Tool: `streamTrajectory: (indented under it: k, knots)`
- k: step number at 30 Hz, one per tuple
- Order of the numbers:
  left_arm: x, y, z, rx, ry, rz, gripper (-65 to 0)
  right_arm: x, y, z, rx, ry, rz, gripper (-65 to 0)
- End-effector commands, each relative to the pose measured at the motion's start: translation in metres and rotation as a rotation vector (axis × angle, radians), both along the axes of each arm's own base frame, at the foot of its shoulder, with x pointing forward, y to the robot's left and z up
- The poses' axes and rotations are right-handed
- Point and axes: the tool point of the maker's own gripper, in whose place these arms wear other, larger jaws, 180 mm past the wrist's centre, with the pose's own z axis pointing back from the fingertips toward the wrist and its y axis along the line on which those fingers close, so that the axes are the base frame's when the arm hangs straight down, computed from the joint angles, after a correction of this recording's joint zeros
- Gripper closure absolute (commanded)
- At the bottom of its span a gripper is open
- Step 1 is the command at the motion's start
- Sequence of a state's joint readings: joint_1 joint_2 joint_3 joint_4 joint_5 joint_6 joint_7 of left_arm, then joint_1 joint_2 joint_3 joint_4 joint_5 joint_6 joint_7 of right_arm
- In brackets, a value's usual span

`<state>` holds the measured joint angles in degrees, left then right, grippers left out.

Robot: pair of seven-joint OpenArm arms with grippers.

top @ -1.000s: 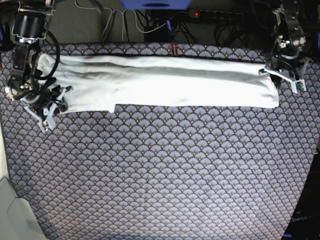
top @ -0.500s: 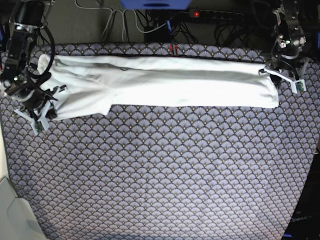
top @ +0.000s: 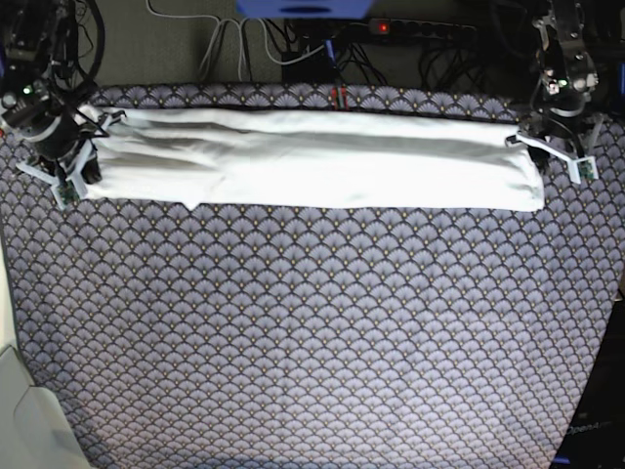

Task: Fold the T-shirt properly
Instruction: 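Regrasp the strip end near the right gripper and straighten it, then grasp both strip ends firmly with both grippers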

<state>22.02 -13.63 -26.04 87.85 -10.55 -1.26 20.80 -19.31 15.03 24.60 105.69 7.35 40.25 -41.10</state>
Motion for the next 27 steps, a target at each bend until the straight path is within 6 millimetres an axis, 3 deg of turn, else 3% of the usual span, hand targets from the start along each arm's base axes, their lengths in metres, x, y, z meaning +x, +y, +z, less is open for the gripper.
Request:
streamTrajectory:
  k: [1,11,15,21,27]
  knots:
    - [0.008,0.006,0.014,0.029,-0.044,-0.005,-31.9,0.003,-0.005,0.010,-0.013,-0.033,-0.003,0.0]
    - [0.009,0.006,0.016,0.031,-0.053,-0.009,-32.0,-0.011,-0.001,-0.008,0.022,0.019,-0.022,0.0]
    - [0.017,-0.001,0.032,0.038,-0.093,-0.028,-32.0,-0.017,-0.004,-0.026,0.048,0.064,-0.045,0.0]
    - [0.025,-0.007,0.048,0.039,-0.140,-0.046,-32.0,-0.019,-0.005,-0.029,0.052,0.075,-0.050,0.0]
    - [0.026,-0.007,0.034,-0.072,-0.146,-0.004,-32.0,-0.019,-0.004,-0.029,0.053,0.075,-0.049,0.0]
